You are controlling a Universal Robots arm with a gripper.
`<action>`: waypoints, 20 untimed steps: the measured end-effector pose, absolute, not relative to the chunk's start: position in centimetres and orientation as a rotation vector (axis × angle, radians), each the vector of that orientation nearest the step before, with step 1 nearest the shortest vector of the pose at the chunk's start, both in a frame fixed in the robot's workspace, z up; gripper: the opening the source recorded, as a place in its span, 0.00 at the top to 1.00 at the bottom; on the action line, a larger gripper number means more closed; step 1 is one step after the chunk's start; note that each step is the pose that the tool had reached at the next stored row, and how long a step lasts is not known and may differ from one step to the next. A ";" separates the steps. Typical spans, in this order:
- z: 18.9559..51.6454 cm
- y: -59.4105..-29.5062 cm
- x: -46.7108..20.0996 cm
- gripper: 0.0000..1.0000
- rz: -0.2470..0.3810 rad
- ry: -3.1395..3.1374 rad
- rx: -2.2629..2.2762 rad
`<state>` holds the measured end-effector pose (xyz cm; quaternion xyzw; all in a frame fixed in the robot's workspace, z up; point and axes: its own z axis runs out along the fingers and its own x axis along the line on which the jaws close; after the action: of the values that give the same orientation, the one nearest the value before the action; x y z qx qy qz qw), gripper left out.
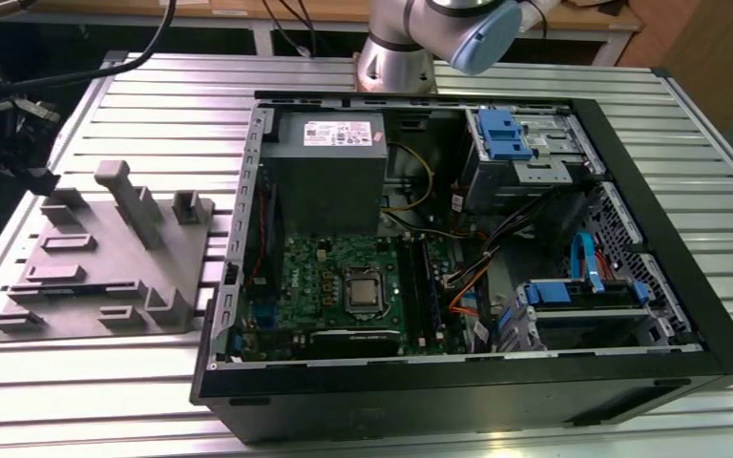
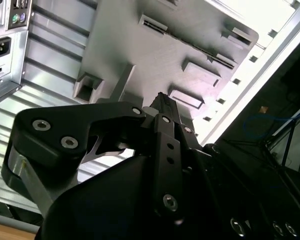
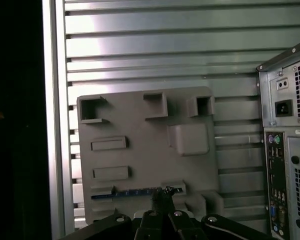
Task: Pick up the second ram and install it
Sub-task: 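Reach for the second ram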
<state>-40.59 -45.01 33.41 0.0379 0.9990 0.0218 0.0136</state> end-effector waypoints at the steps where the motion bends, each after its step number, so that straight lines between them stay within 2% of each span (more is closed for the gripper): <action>1: 33.2 -45.1 -40.6 0.89 0.068 3.111 0.118; 20: 30.1 -47.0 -41.3 0.89 0.068 3.112 0.118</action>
<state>-41.27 -46.96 30.15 0.0379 0.9990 0.0218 0.0135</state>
